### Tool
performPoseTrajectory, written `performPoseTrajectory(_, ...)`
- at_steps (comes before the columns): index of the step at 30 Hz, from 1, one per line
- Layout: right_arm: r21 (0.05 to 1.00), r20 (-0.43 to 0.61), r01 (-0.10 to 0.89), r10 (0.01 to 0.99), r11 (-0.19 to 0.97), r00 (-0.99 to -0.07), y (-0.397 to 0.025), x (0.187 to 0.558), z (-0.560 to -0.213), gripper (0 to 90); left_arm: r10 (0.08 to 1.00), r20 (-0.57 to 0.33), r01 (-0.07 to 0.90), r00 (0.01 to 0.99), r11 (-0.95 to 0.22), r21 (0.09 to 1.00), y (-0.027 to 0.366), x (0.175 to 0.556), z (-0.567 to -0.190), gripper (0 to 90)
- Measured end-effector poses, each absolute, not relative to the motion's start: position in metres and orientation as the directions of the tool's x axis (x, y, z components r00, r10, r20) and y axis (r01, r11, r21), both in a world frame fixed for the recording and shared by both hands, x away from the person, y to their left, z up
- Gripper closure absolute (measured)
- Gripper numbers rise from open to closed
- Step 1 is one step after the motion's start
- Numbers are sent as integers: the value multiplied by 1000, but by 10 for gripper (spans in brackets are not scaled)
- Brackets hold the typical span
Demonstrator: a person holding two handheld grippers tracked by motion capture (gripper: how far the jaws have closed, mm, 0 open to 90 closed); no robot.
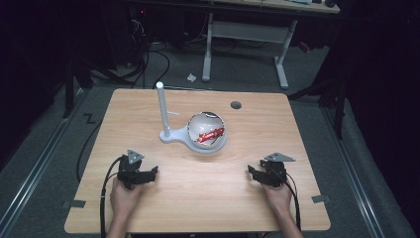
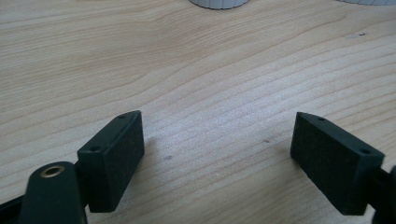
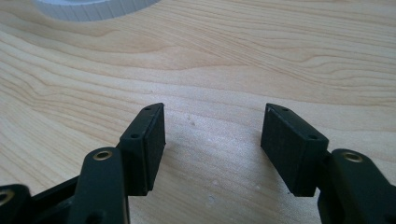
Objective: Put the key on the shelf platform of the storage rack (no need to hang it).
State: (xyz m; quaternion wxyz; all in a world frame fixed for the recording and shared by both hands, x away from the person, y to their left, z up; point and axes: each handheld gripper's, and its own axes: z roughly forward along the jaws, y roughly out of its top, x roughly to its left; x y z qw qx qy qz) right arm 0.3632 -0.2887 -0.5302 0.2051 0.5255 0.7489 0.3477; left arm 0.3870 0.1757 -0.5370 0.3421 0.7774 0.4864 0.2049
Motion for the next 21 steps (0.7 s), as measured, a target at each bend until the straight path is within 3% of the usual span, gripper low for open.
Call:
performPoseTrajectory(6, 727, -22, 631, 927, 271, -373, -280, 362, -531, 381, 896, -13, 616, 443, -294, 731, 176, 387, -537, 178)
performPoseTrajectory(21, 727, -20, 632, 928, 270, -373, -281, 362, -531, 376, 896, -12, 616, 444, -295, 731, 176, 387, -537, 178)
